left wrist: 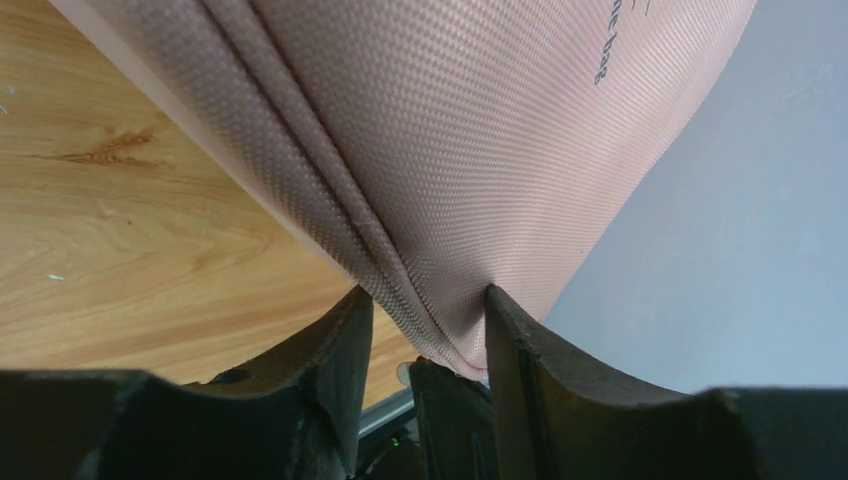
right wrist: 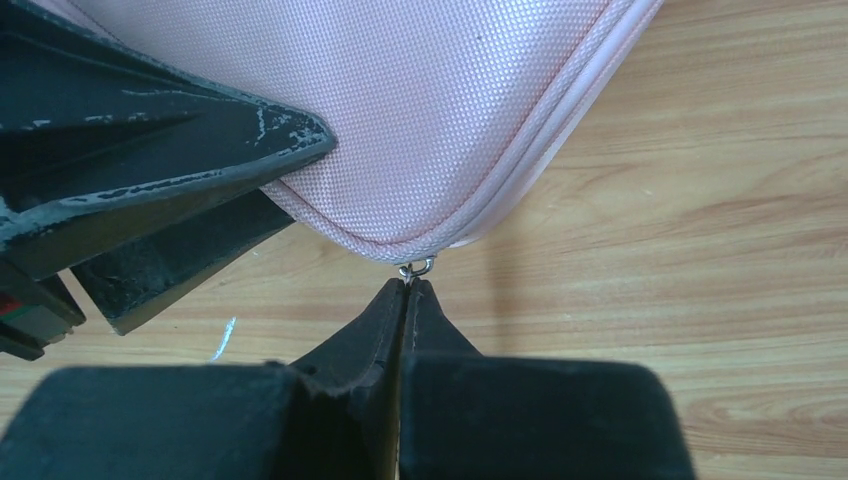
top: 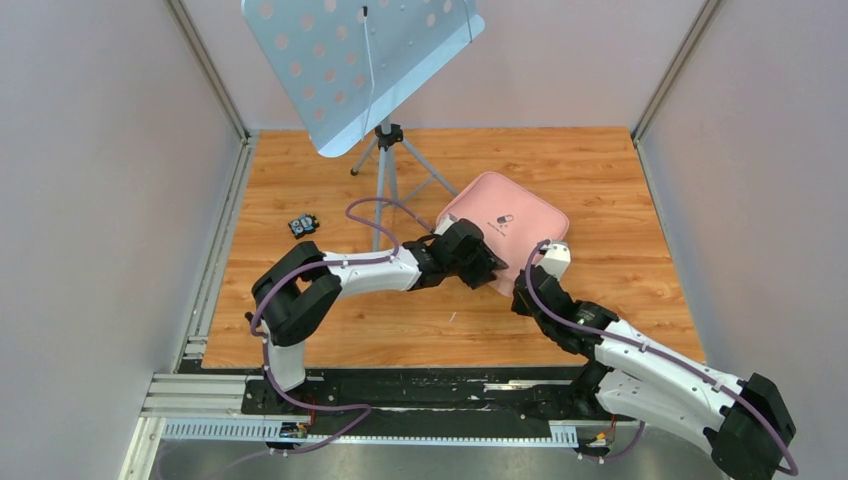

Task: Organize the medicine kit
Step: Zip the medicine box at the center of the board.

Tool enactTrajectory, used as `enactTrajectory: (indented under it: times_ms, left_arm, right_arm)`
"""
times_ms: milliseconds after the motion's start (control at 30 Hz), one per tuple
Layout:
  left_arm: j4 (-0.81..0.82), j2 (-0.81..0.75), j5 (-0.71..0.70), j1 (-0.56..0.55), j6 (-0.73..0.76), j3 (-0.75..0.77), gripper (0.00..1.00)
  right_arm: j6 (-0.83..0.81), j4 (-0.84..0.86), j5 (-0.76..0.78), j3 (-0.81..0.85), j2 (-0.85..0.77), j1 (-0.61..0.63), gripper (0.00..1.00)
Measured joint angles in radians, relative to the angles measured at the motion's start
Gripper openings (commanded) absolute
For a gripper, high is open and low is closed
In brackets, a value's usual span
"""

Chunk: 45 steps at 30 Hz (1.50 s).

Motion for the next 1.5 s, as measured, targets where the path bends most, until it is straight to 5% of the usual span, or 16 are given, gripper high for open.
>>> enactTrajectory:
  times_ms: [133,233,1500]
  left_arm:
    - [0.031,0.001,0.017,0.002,-0.053,-0.019,0.13]
    - [0.048,0.001,0.019,0.002,-0.079,-0.028,0.00]
    - [0.065,-0.203,0.034,0.052,-0.040,-0.229,0.00]
  right_arm:
    - [-0.003,0.003,0.000,-0.001,0.011,-0.005,0.00]
    - [-0.007,0.006,0.000,-0.002,0.016,-0.006,0.00]
    - [0.045,-0.064,-0.138,0.070,-0.022,0.005,0.00]
